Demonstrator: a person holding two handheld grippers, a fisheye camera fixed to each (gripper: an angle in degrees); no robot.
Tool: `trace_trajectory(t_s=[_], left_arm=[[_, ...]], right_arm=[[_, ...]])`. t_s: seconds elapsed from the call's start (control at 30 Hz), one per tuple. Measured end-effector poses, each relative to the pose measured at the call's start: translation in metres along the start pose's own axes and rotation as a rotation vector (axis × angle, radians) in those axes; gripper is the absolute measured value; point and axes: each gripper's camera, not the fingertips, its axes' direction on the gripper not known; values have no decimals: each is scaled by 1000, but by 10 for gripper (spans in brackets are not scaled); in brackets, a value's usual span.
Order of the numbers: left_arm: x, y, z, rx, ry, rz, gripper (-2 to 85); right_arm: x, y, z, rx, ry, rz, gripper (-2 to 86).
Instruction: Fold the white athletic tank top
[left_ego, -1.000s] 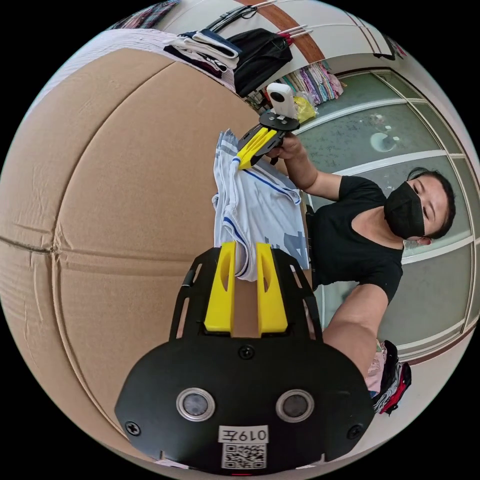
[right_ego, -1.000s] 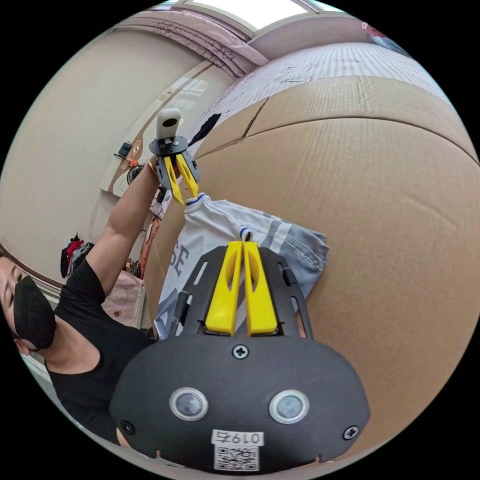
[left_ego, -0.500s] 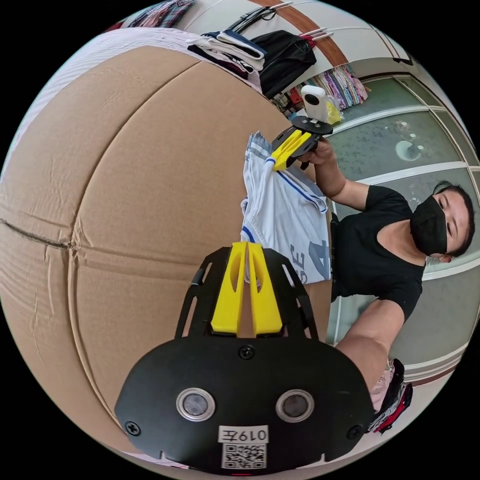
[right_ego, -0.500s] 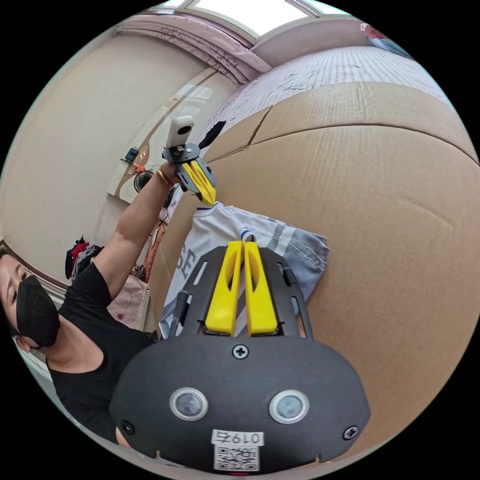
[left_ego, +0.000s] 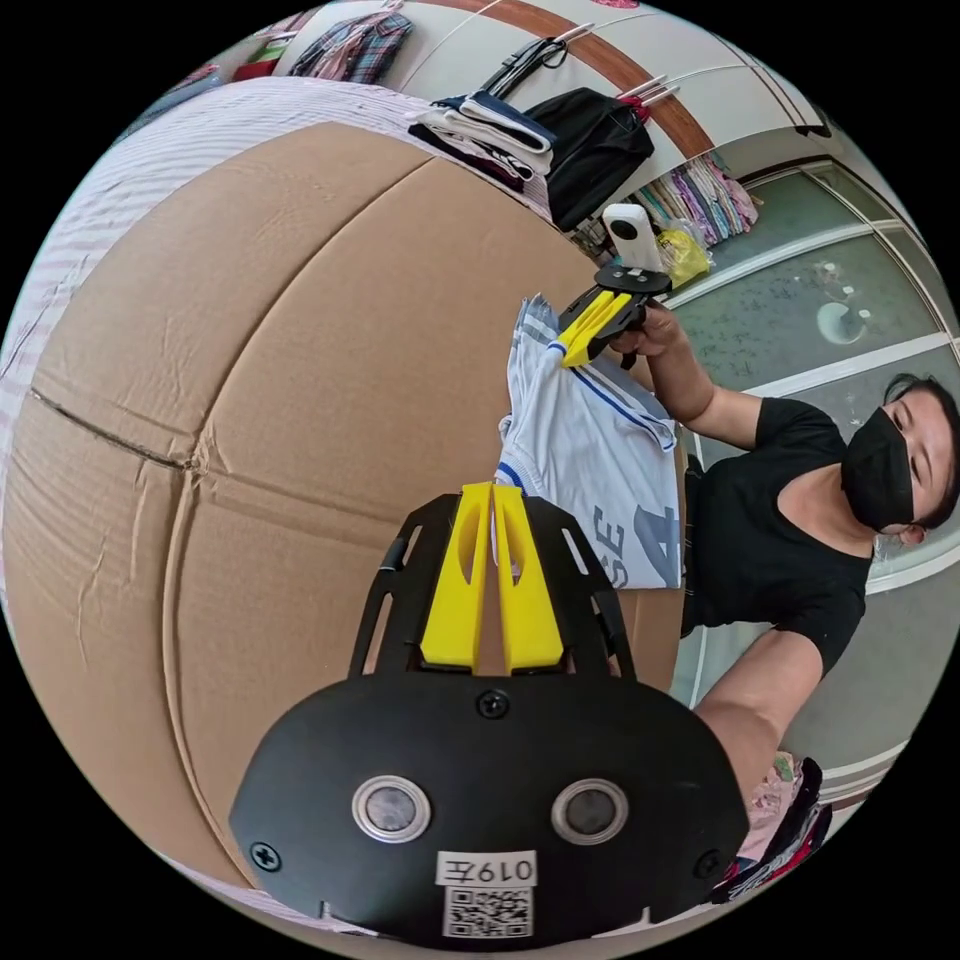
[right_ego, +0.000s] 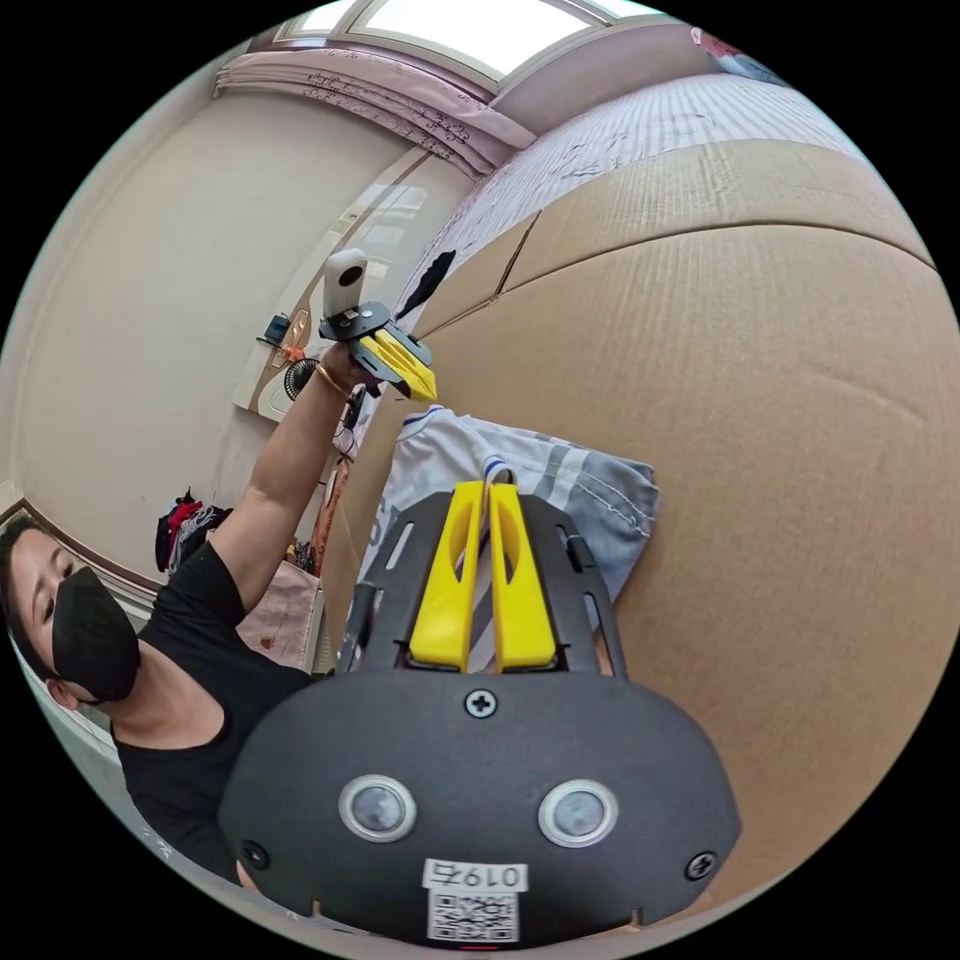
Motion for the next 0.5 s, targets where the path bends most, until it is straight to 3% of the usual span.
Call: trace_trajectory(t_s=[0.17,0.27,0.4,0.5], left_arm=[[61,42,-32,148,33,93,7],[103,60,-24,109,-40,138,6],[129,77,-12,20,-167,45,5],[173,99,-37,172,-230,39,6]], right_arm=[[-50,6,-17,-12,24,-2,-4],[-77,11,-26,-14,22,6,-4],[-127,32,-42,-5,28,-13,-3],[-205,74,-72,52,130,-138,-1]])
